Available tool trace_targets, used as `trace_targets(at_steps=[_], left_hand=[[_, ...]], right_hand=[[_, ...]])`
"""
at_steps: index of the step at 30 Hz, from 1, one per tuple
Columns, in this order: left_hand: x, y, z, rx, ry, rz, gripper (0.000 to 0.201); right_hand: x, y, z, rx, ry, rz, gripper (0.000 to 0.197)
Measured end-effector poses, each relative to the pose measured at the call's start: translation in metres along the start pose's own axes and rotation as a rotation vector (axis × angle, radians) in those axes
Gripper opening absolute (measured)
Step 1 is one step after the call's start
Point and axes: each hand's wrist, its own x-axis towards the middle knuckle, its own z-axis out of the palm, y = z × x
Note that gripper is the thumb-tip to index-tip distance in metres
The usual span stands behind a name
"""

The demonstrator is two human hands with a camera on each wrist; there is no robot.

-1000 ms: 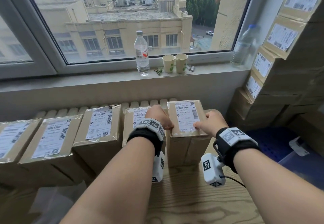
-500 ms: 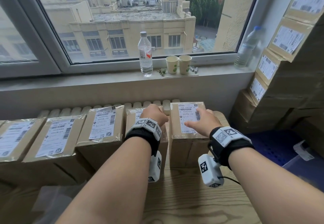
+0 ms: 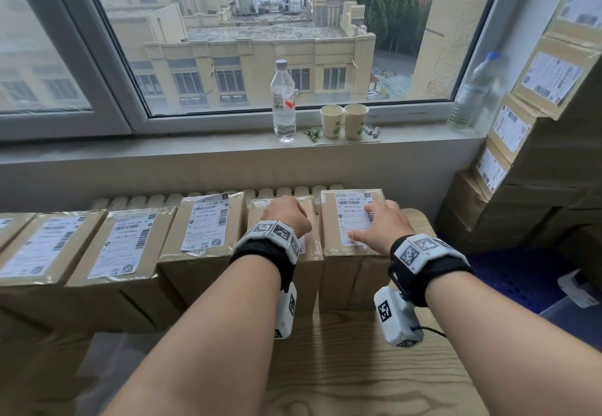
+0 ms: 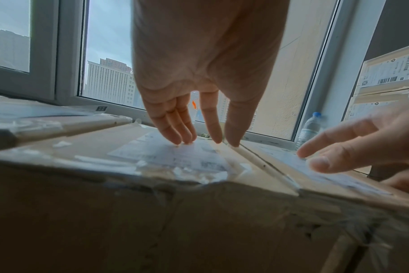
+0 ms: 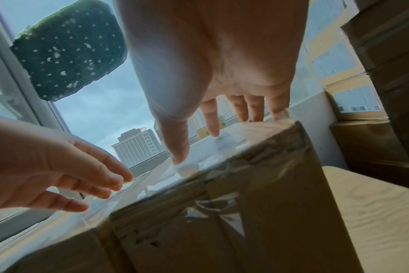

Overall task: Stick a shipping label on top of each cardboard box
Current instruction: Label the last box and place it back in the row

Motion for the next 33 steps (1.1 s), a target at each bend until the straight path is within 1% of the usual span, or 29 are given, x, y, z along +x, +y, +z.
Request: trace_targets(at_steps=[5,9,15,18,23,29,33], left_hand=[[-0.012,0.004,-0.007,0.004,-0.006,0.028,0.014],[-0.027,0.006,-0.014,0.002,0.02,0.053,0.015],[-0.06,-0.006,-0.02,-0.01,0.026,0.055,0.014],[-0.081,-0.012,-0.024,-0.016,0.041,0.055,0.008],[-0.116,-0.026,-0.032,-0.035,0.052,0.057,0.016],[-0.149,-0.051,-0.044,-0.036,0.067,0.028,0.018],[-0.161,-0.072,-0.062,-0.048,0.074,0.021,0.02]], right_hand=[[-0.009,-0.012,-0.006,-0.064,0.054,-0.065,0.055],[-0.023,-0.016,-0.01,-0.088,0.056,-0.102,0.048],[-0.053,-0.022,-0.016,-0.09,0.042,-0.132,0.045],[-0.069,-0.027,-0.016,-0.089,0.04,-0.155,0.044],[-0.096,-0.036,-0.01,-0.097,0.046,-0.219,0.042],[-0.121,-0.055,0.002,-0.089,0.024,-0.264,0.037],[-0.133,-0.078,0.008,-0.11,0.008,-0.298,0.04]])
